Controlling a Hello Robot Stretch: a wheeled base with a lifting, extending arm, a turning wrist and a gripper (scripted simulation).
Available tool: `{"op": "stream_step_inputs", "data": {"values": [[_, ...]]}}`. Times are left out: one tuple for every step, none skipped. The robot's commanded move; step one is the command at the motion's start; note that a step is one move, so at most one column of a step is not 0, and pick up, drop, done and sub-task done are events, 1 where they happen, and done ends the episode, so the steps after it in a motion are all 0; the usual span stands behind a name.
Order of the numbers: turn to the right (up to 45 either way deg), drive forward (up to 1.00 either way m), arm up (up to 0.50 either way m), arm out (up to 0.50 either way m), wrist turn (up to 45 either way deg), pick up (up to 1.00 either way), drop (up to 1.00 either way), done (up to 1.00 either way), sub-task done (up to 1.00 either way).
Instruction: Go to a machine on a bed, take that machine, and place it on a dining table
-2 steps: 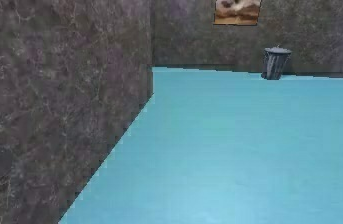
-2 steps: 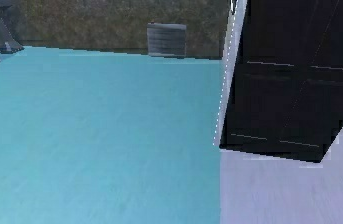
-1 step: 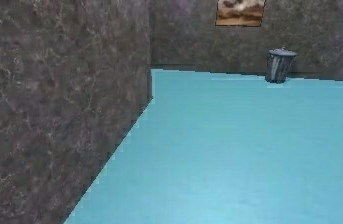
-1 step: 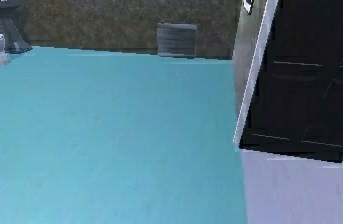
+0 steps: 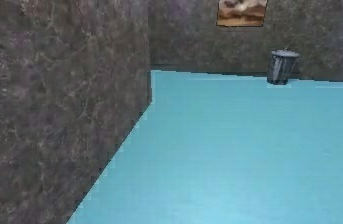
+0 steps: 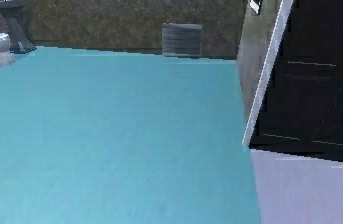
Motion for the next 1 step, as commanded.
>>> {"op": "stream_step_inputs", "data": {"values": [[0.0, 1.0, 0.0, 0.0, 0.0, 0.0, 0.0, 0.0, 0.0]]}}
